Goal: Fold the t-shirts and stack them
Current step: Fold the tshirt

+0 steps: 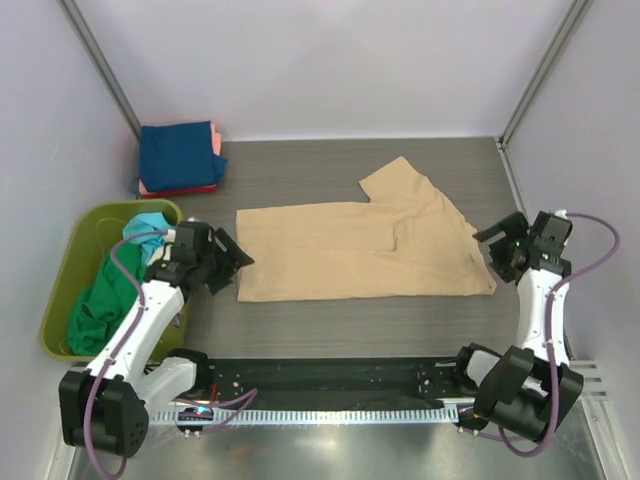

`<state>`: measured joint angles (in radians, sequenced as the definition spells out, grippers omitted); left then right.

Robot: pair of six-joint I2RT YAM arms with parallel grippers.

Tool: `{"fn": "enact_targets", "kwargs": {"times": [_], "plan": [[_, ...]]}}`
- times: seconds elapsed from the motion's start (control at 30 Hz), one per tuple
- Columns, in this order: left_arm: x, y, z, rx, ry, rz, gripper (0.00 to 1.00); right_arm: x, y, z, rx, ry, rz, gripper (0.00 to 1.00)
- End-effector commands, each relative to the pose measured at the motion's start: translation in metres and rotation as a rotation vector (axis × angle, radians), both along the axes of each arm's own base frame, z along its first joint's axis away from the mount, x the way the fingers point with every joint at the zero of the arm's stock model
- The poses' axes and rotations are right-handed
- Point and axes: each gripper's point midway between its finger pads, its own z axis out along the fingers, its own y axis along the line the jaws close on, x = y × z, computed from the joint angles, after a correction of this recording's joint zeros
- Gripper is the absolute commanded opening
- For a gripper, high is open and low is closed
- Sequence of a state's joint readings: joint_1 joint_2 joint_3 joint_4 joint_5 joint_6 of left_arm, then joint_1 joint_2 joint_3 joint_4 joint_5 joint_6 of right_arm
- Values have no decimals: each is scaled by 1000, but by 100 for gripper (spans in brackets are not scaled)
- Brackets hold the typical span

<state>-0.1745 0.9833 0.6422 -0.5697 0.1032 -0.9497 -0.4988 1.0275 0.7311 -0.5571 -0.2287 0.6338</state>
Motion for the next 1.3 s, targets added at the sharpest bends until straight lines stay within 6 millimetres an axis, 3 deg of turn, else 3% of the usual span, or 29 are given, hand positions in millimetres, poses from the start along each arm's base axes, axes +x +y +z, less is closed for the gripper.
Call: {"fn": "enact_targets", "kwargs": {"times": [0.0, 0.03, 0.07, 0.1, 0.13, 0.17, 0.2, 0.23, 0.3, 0.33, 0.37, 0.4, 0.43, 0.47, 0.5, 0.53, 0.57, 0.63, 0.67, 0.7, 0.77, 0.8, 0.87, 1.13, 1.27], "plan": [[43, 10, 74, 71, -212, -22, 76, 50, 16, 53, -50, -174, 153, 85], [41, 11, 78, 110, -215, -77, 77, 69, 22, 78, -114, -205, 216, 85], [43, 12, 85, 132, -224, -96, 77, 83, 50, 83, -140, -195, 320, 86], [43, 14, 99, 160, -240, -118, 77, 101, 55, 64, -164, -111, 348, 86], [43, 19, 104, 209, -250, -147, 77, 122, 62, 91, -204, -145, 385, 87], [43, 26, 107, 254, -241, -148, 78, 136, 79, 89, -240, -126, 462, 87], [40, 32, 111, 290, -217, -146, 78, 150, 82, 90, -262, -116, 480, 87], [38, 37, 112, 319, -201, -149, 78, 179, 79, 87, -294, -86, 483, 88], [35, 45, 113, 388, -185, -186, 78, 207, 90, 85, -340, -83, 542, 88], [34, 49, 113, 413, -182, -195, 78, 229, 92, 101, -368, -118, 546, 88], [34, 54, 112, 443, -179, -197, 78, 249, 88, 74, -397, -61, 559, 88], [34, 59, 108, 470, -176, -186, 78, 262, 88, 66, -408, -54, 574, 88], [33, 61, 109, 480, -194, -184, 78, 282, 103, 85, -438, -104, 597, 88], [33, 63, 109, 495, -204, -183, 77, 298, 97, 52, -471, -34, 588, 88], [33, 67, 104, 515, -205, -165, 77, 317, 100, 71, -514, -85, 591, 88], [31, 69, 106, 519, -219, -157, 77, 326, 100, 67, -525, -83, 594, 88], [31, 70, 105, 524, -226, -152, 77, 338, 99, 34, -524, -37, 602, 88], [28, 73, 101, 534, -232, -141, 77, 360, 101, 40, -537, -85, 598, 88], [25, 75, 95, 540, -225, -139, 77, 367, 105, 15, -517, -65, 620, 88], [25, 75, 95, 544, -235, -134, 77, 377, 109, 21, -524, -100, 621, 88], [23, 77, 94, 550, -256, -122, 77, 385, 121, 10, -532, -106, 640, 88], [24, 77, 94, 552, -266, -117, 77, 389, 125, -7, -537, -89, 651, 88], [26, 76, 95, 544, -269, -121, 77, 395, 137, -16, -563, -105, 671, 88], [31, 69, 84, 527, -227, -165, 75, 411, 144, -72, -594, -86, 662, 87], [30, 70, 86, 533, -236, -156, 75, 416, 150, -87, -586, -94, 658, 86]]}}
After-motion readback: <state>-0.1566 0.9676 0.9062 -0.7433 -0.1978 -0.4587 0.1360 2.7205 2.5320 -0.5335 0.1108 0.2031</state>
